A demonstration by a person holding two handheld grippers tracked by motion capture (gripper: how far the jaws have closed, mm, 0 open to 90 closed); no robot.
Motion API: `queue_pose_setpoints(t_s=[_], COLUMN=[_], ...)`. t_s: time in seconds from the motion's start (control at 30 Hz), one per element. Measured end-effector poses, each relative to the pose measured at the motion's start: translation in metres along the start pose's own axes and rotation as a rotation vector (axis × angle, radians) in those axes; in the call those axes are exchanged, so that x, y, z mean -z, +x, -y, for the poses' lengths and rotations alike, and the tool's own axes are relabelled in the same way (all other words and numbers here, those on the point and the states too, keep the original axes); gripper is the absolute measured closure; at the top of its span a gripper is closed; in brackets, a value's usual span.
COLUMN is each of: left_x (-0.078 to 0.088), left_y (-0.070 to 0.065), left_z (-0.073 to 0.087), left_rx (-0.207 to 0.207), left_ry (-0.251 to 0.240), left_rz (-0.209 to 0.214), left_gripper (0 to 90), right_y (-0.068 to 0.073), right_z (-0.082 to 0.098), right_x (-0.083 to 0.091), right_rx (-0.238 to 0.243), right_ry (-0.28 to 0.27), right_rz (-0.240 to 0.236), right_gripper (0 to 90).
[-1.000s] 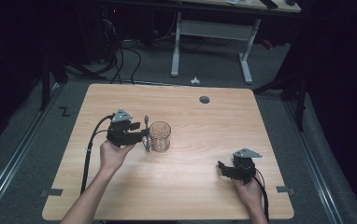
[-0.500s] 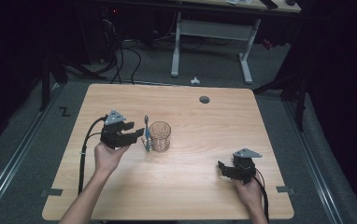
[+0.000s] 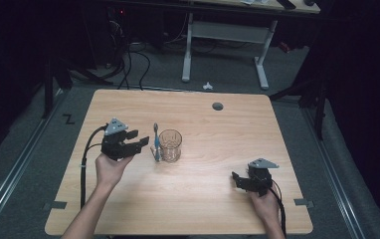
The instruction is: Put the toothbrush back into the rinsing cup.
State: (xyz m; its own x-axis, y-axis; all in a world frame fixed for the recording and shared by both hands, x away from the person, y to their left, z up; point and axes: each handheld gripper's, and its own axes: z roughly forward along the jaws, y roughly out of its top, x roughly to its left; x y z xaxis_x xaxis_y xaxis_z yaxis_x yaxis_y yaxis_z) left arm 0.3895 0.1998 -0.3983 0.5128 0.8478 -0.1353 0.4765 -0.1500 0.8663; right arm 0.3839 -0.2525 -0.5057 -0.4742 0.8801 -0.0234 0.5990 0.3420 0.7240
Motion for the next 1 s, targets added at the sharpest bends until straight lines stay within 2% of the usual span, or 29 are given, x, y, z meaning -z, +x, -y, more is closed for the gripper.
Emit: queue_pose_setpoints(t_s=[0.5,1.0], left_x=[0.01,0.021], left_y=[0.001,0.008], left_z=[0.001,0.009], left_rx=[-0.006,0.027], left_ry=[-0.015,-0.04], left_rz=[-0.013,-0.031], left_gripper=[47.5,47.6], right_y=[0.0,0.0], right_z=[0.0,0.0], right_x=[0.0,0.0], right_rx=[0.0,-0.003], right_ry=[0.0,0.002], right_rz=[0.0,0.0], right_gripper=[25.5,25.4])
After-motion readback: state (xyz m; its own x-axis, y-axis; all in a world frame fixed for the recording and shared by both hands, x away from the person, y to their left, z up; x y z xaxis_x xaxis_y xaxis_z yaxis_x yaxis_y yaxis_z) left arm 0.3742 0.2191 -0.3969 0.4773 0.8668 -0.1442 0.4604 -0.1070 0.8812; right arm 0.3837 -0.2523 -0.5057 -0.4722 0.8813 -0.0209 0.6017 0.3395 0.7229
